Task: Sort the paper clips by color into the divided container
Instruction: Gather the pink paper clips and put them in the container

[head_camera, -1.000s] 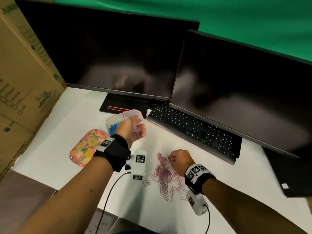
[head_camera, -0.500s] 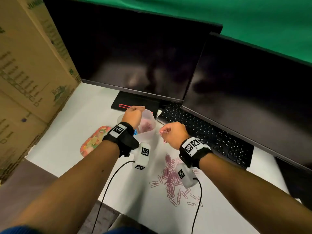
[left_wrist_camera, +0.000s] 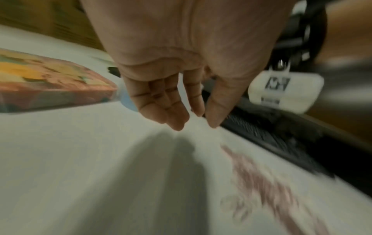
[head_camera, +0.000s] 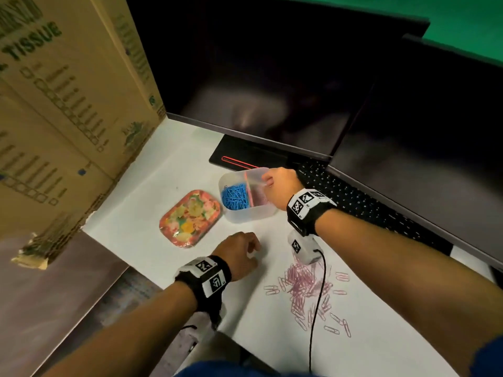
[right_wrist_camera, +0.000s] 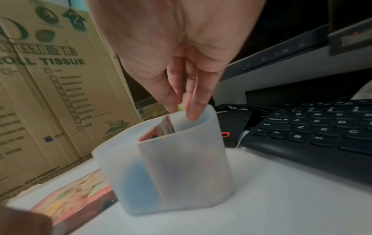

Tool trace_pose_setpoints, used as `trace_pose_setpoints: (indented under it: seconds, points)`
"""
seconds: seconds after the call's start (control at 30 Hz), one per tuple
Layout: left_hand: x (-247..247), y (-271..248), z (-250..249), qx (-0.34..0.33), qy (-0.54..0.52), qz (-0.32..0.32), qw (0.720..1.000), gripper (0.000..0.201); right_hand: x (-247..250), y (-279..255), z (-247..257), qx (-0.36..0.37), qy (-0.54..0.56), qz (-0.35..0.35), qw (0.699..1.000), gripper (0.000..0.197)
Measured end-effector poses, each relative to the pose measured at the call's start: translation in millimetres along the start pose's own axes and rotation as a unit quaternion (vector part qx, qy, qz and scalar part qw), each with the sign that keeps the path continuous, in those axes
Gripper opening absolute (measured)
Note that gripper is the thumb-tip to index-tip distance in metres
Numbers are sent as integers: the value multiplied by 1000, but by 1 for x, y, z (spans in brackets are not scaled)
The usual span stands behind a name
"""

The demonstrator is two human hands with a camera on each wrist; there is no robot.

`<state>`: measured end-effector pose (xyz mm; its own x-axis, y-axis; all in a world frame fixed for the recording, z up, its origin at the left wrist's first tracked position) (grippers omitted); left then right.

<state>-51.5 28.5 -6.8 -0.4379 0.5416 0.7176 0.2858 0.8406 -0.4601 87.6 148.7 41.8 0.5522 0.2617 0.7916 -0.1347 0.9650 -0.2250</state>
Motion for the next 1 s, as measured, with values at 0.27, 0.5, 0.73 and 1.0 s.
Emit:
trace_pose_setpoints:
  seconds: [0.27,0.5,0.73,1.0]
  points:
    - [-54,-7,-8,-60,147,133,978,65,5,-117,-107,-67,-29,25,997,34]
    - [-75,16,-21,-79,110,98,986,32,-32,-233,-195,-258,-38,89,961,68]
    - [-88,29,-54,-134,81,73,985,55,-48,-211,-169,-178,26,63,982,85]
    - [-76,56,-73,-153,230,82,958,67,-55,-205,-156,-82,-66,117,987,74]
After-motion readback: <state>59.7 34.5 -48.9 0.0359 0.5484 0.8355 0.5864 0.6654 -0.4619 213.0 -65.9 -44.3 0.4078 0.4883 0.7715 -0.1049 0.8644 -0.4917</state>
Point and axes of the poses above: each hand's wrist, its own y-axis towards the middle knuckle, its own x-axis out of the back of the hand, z = x × y, the point moved 2 cm from there along y, towards the middle knuckle, and after that the axes turned 3 degrees about y, right-handed, at the moved point
